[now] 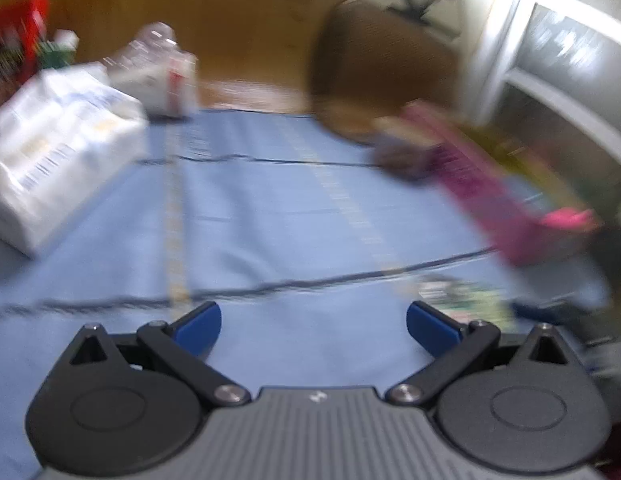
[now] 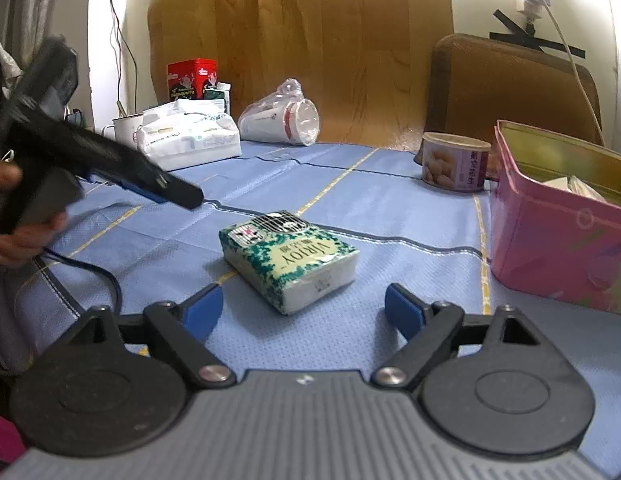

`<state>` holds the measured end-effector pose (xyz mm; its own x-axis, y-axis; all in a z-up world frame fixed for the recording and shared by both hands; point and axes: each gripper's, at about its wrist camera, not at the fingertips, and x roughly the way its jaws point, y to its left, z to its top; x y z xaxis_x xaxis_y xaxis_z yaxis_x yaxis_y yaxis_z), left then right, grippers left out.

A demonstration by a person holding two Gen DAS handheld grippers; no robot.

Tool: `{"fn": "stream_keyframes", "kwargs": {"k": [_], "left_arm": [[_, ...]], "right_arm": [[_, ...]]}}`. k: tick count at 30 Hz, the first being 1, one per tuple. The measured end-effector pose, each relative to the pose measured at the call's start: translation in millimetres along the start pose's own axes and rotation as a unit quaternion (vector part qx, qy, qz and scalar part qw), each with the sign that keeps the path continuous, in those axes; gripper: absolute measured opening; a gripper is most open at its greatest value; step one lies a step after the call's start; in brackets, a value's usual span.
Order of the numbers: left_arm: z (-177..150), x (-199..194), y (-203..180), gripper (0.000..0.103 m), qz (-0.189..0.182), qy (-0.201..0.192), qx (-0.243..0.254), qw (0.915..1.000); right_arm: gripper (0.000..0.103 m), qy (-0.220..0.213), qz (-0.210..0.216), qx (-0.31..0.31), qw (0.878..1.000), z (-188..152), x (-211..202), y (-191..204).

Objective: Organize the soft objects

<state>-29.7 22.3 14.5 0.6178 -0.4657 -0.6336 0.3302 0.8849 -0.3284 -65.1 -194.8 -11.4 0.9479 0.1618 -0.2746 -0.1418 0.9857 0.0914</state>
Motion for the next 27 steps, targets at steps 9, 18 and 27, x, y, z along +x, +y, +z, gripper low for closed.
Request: {"fn": "stream_keyframes", "kwargs": {"k": [9,18,27], "left_arm": [[4.2,36.4,-47.3,0.067,-0.106,0.058,0.017,0.9925],[24.6,35.9,-98.9,0.057,-0.115,0.047,0.068,0.99],[64.4,65.1,-215.5,0.057,-0.159,0.03,0.175,0.9713]], "right_arm": [[0.054,-0.003,0.0,0.001,1.0,1.3,1.4,-1.8],[0.036,-0.05,-0.017,0.004,0.999,11.4,-25.5,-12.3],[0.036,-0.12,-0.131,0.034,0.984,18.7,-82.0,-72.6]]}}
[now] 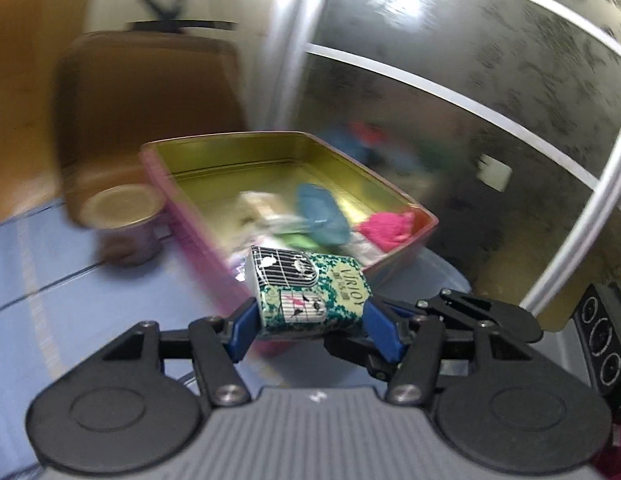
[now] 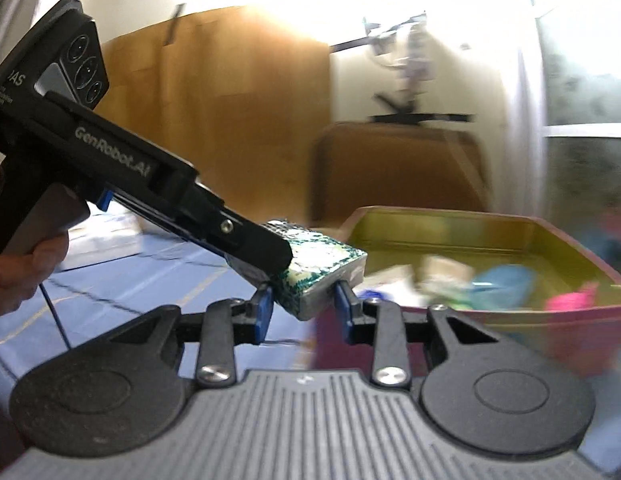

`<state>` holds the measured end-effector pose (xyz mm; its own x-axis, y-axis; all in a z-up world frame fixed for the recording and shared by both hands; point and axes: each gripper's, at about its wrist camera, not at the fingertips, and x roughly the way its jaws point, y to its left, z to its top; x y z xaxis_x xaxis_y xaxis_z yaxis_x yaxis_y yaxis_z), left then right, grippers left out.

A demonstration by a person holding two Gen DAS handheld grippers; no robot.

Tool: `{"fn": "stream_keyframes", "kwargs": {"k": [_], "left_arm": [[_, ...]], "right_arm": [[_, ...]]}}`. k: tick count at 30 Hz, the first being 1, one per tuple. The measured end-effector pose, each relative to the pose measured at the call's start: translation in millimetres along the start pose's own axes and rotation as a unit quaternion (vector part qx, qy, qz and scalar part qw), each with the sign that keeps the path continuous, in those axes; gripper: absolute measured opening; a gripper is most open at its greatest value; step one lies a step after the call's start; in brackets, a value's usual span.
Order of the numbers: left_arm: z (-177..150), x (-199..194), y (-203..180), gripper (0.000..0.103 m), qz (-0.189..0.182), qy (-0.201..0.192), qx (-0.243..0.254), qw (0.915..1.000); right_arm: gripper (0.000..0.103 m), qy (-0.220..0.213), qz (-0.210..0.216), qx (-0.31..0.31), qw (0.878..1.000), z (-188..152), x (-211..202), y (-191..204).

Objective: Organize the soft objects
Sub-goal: 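Carry the tissue pack into the tin box and open the left gripper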

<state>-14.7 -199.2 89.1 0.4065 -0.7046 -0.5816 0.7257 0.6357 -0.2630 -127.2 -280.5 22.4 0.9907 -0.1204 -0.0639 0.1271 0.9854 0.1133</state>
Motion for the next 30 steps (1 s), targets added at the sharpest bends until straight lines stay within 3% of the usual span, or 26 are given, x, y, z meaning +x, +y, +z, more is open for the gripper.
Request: {"fn": "stream_keyframes", "kwargs": {"k": [6,10,16,30], "left_arm": [[-9.9,67.7,-52.3,0.059,-0.046,0.056,0.046,0.9963],[-24.6,103.7,-70.6,0.059,-0.051,0.087,0.064,0.9928],[-20.5,138.8,-63.7,0.059,-0.059,0.112,0.027,0.9917],[8.2,175.4,-42.1,0.059,-0.027,0.095,-0.018,0.9949]], "right_arm": [[0.036,0.051,-0.058,0.027,0.997,-32.8,-33.6,-44.8],[0.037,0.087,-0.082,0.053,0.991,-58.4,-35.7,-65.0],[0.038,0.094,-0.096,0.06,0.989,-66.4,-19.6,-86.7],[0.037,0.09,-0.093,0.0,0.992,-56.1,25.0,-119.9]]}}
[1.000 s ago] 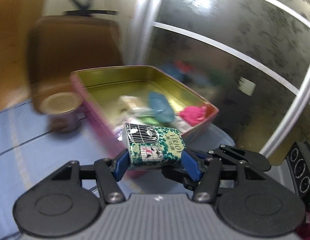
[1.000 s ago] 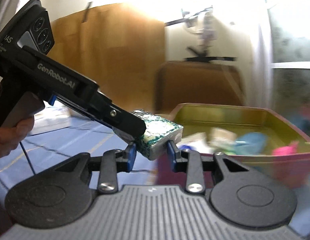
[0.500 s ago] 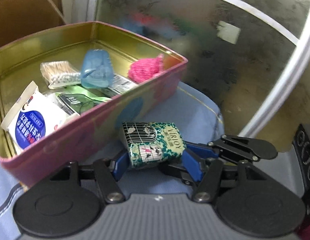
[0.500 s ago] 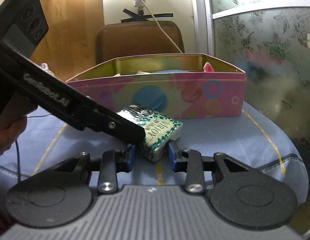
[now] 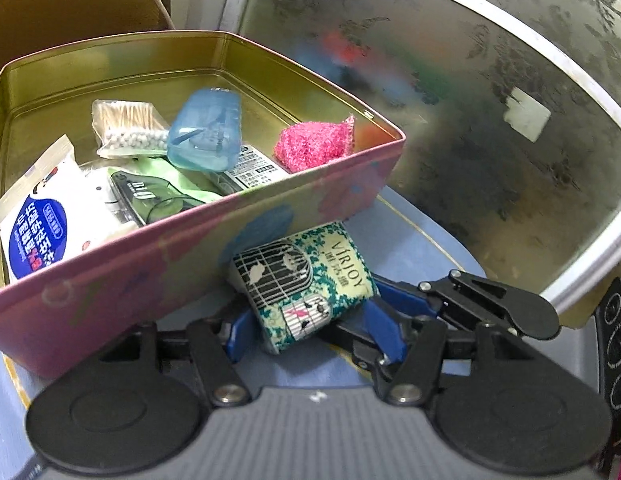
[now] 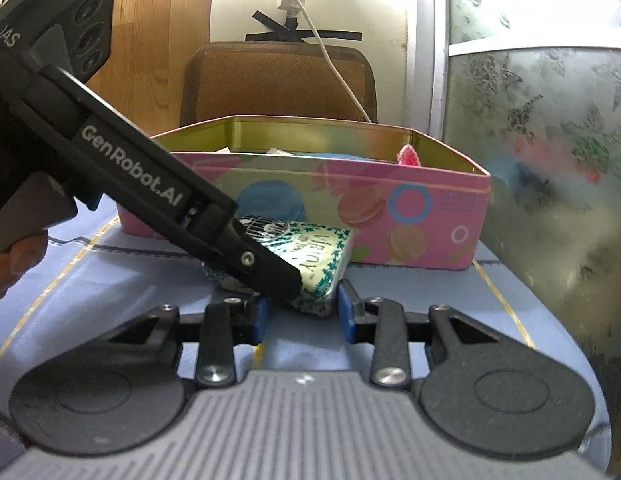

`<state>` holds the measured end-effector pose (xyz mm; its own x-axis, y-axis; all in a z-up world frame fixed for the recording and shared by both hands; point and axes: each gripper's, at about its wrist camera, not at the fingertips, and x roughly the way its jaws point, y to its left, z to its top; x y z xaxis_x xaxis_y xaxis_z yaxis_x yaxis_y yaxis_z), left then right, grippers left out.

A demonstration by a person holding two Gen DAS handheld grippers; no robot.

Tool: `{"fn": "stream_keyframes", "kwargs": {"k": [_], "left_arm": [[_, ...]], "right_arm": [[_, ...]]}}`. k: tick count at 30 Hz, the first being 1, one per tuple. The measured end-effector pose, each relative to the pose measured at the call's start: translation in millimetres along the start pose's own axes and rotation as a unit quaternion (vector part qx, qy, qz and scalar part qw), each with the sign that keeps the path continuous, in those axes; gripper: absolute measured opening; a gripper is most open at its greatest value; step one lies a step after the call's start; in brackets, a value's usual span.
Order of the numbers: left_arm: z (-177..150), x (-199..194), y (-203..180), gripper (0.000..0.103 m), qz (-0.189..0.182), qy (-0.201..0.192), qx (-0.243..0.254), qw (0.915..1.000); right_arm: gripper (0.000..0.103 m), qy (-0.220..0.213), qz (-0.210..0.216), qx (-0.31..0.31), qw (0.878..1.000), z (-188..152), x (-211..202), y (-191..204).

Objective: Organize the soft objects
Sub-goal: 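Carry the tissue pack into the tin box and open the left gripper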

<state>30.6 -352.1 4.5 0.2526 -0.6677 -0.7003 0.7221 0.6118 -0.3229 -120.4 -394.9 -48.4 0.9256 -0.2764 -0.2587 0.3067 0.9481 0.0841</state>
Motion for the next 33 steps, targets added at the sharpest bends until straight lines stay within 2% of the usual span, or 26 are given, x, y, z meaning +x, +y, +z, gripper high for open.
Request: {"fn": "stream_keyframes", "kwargs": {"k": [5,10,16,20,24,27,29,33], "left_arm": [[6.2,2.9,3.6,0.06,0.001,-0.003,-0.006,1.0],[2.7,1.1,-4.5,0.063,-0.008,-0.001,0.015,0.9999],[2.7,-7.8,-17.4,0.063,-0.022,-0.002,0.029,0.9993],[22.1,-34.1,-33.6,0.065,-0.035,-0.039,0.057,0.997],[60.5,-47.0,-28.2,0.074,-0.011,-0.07,0.06,0.9957],[97.7,-37.7,0.6,0.074,0.019,-0.066,0.027,0.9972],[122.6,-25.7,30.0,0.074,0.033,-0.051,-0.014,0.998],[153.8,-3.5,74.5,0.074,0.064,-0.019,-0.057,0.9961]], "right_arm": [[0.037,0.002,0.005,0.014,1.0,4.6,7.3,-3.7],[0.037,-0.007,-0.007,0.004,1.0,-3.6,-5.1,2.8],[0.037,-0.018,-0.008,0.03,0.999,-3.1,-20.4,-3.2],[0.037,-0.065,-0.015,0.018,0.998,17.0,-43.9,-8.9],[0.038,-0.099,-0.008,-0.02,0.995,57.0,-31.1,-13.5],[0.038,-0.079,0.024,-0.02,0.996,93.3,11.1,-24.5],[0.038,-0.044,0.053,-0.002,0.998,116.2,45.9,-33.1],[0.039,0.055,0.105,0.035,0.992,154.2,117.7,-43.3]]}}
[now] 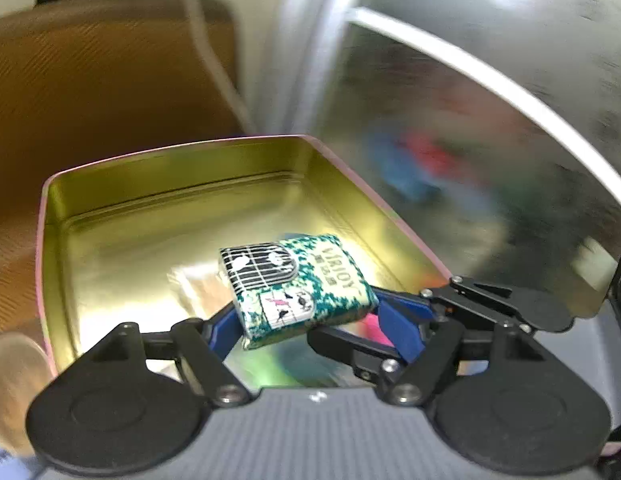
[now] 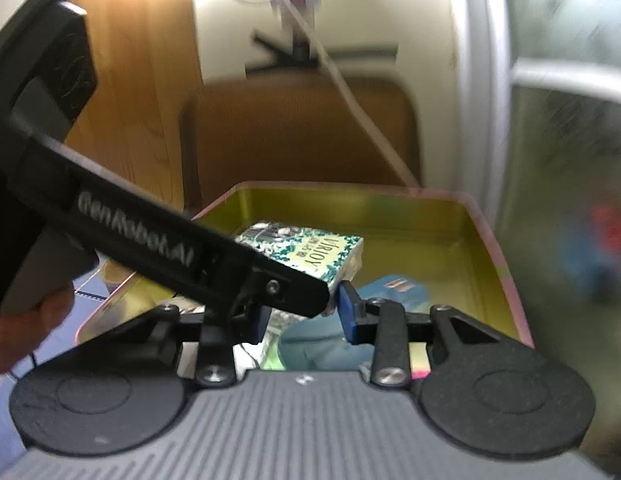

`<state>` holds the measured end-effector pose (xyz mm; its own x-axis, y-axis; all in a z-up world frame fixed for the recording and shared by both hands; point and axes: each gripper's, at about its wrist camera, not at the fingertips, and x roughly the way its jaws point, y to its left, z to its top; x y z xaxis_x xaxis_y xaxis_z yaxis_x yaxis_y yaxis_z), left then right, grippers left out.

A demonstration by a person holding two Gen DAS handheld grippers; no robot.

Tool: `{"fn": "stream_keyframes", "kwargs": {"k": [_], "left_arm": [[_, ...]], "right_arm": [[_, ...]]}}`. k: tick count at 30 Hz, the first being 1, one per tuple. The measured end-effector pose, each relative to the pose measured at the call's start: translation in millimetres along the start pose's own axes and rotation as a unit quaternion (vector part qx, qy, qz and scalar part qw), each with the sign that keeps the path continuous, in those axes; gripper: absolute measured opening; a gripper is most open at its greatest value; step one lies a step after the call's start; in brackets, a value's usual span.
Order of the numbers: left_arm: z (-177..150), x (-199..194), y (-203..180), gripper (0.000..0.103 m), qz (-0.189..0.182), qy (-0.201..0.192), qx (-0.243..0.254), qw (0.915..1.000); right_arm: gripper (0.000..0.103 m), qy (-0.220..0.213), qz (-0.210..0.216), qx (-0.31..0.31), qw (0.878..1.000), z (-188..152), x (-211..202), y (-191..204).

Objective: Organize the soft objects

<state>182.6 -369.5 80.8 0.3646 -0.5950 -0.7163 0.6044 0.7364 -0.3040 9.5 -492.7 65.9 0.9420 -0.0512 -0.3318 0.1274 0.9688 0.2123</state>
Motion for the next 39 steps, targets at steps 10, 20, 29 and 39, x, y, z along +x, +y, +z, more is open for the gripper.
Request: {"fn": "stream_keyframes", "kwargs": {"k": [10,20,29,39], "left_arm": [[27.0,-14.3,55.8,0.083,0.027,-0.05,-0.032,0.9979],[-31.4,-65.3,49.1,0.083,0.001,-0.069,0.011,0.9975],[-90.8,-94.0,19.9,0.083,0.009,-0.032,0.024,0.9992],[-182.3,-121.1,0.8,0.092,0.067,-0.024,0.052,0.9961]], "right_arm": [[0.058,0.002,0.003,0.044,0.999,31.6,21.2,-21.3],[0.058,-0.091,-0.013,0.08,0.993,-12.7,-42.4,-23.0],[0.058,-0.115,-0.021,0.148,0.982,-53.7,-89.8,10.5],[0.058,-0.076,-0.014,0.225,0.971,-117.6,-118.4,75.3]]}}
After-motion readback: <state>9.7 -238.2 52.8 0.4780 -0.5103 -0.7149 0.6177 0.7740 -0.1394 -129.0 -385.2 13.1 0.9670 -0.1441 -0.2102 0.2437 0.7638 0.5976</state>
